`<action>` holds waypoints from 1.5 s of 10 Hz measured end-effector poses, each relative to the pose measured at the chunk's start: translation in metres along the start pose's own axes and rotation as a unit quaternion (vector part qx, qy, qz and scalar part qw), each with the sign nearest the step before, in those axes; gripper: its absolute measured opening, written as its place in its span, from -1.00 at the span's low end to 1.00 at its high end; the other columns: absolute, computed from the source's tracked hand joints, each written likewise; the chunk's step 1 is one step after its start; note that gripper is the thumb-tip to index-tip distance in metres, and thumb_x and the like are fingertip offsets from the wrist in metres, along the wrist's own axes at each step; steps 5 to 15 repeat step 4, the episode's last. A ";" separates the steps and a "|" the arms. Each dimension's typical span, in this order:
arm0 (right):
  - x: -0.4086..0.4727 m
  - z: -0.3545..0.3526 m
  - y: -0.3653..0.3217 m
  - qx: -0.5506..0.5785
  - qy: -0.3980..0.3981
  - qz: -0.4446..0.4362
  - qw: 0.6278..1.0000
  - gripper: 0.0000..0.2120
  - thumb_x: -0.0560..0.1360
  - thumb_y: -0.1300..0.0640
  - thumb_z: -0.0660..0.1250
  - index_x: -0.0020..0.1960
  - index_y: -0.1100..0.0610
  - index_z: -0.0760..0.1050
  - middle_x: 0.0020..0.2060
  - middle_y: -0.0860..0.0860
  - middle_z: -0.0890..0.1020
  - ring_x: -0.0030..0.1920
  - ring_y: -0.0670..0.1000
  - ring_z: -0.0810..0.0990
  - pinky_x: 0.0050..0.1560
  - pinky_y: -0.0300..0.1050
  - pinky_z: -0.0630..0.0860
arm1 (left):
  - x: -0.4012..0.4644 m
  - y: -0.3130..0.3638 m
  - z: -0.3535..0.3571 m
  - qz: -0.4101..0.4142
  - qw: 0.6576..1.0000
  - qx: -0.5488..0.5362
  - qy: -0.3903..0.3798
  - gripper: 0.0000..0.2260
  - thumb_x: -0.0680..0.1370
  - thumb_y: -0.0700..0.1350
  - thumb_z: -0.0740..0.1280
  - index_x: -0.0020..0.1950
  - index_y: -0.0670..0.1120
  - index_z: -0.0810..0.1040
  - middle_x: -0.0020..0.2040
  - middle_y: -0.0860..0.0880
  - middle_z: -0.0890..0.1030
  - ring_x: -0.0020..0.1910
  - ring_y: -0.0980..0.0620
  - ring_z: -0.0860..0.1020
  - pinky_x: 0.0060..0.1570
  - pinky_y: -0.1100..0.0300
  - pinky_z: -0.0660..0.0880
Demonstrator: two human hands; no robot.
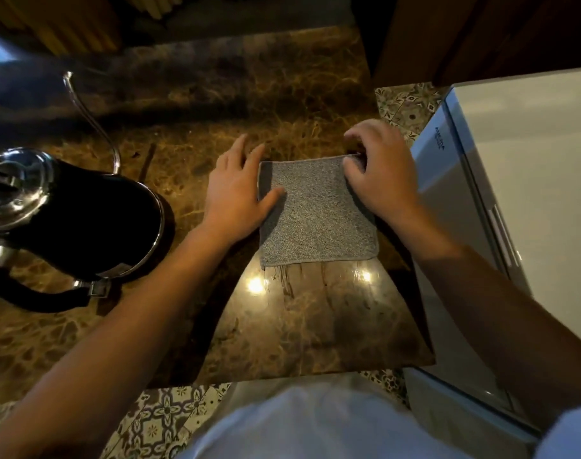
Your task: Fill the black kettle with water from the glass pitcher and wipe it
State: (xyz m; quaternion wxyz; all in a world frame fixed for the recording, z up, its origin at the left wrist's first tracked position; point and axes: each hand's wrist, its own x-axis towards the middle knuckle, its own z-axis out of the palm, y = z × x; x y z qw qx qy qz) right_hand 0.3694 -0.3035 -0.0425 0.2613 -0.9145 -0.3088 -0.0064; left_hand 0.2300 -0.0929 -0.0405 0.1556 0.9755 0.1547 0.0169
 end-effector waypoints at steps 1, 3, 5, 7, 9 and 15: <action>-0.030 0.016 -0.005 -0.105 -0.093 -0.025 0.990 -0.32 0.67 -0.26 0.11 0.64 0.13 0.21 0.66 0.14 0.18 0.67 0.19 0.10 0.63 0.27 0.03 | -0.013 -0.004 0.010 0.058 0.994 0.080 -0.049 -0.16 0.59 0.45 0.12 0.69 -0.06 0.11 0.72 -0.07 0.05 0.70 -0.18 -0.03 0.62 -0.24 0.05; -0.058 0.019 -0.001 -0.185 -0.179 -0.009 0.966 -0.13 0.59 -0.44 -0.20 0.69 0.11 0.04 0.70 0.12 0.04 0.70 0.16 -0.04 0.64 0.31 -0.08 | -0.025 -0.029 0.006 0.062 0.982 0.120 -0.134 -0.10 0.51 0.56 -0.18 0.70 0.05 -0.12 0.72 0.05 -0.10 0.69 -0.13 -0.21 0.64 -0.29 -0.11; -0.050 0.008 -0.020 -0.126 -0.146 0.027 0.981 -0.21 0.63 -0.39 -0.02 0.68 0.10 0.09 0.70 0.13 0.01 0.70 0.18 -0.06 0.65 0.29 -0.04 | -0.026 -0.024 -0.001 0.054 0.993 0.052 -0.089 -0.13 0.55 0.50 -0.03 0.71 0.02 -0.09 0.73 -0.02 -0.10 0.70 -0.11 -0.15 0.66 -0.25 -0.07; -0.050 0.008 -0.020 -0.126 -0.146 0.027 0.981 -0.21 0.63 -0.39 -0.02 0.68 0.10 0.09 0.70 0.13 0.01 0.70 0.18 -0.06 0.65 0.29 -0.04 | -0.026 -0.024 -0.001 0.054 0.993 0.052 -0.089 -0.13 0.55 0.50 -0.03 0.71 0.02 -0.09 0.73 -0.02 -0.10 0.70 -0.11 -0.15 0.66 -0.25 -0.07; -0.050 0.008 -0.020 -0.126 -0.146 0.027 0.981 -0.21 0.63 -0.39 -0.02 0.68 0.10 0.09 0.70 0.13 0.01 0.70 0.18 -0.06 0.65 0.29 -0.04 | -0.026 -0.024 -0.001 0.054 0.993 0.052 -0.089 -0.13 0.55 0.50 -0.03 0.71 0.02 -0.09 0.73 -0.02 -0.10 0.70 -0.11 -0.15 0.66 -0.25 -0.07; -0.050 0.008 -0.020 -0.126 -0.146 0.027 0.981 -0.21 0.63 -0.39 -0.02 0.68 0.10 0.09 0.70 0.13 0.01 0.70 0.18 -0.06 0.65 0.29 -0.04 | -0.026 -0.024 -0.001 0.054 0.993 0.052 -0.089 -0.13 0.55 0.50 -0.03 0.71 0.02 -0.09 0.73 -0.02 -0.10 0.70 -0.11 -0.15 0.66 -0.25 -0.07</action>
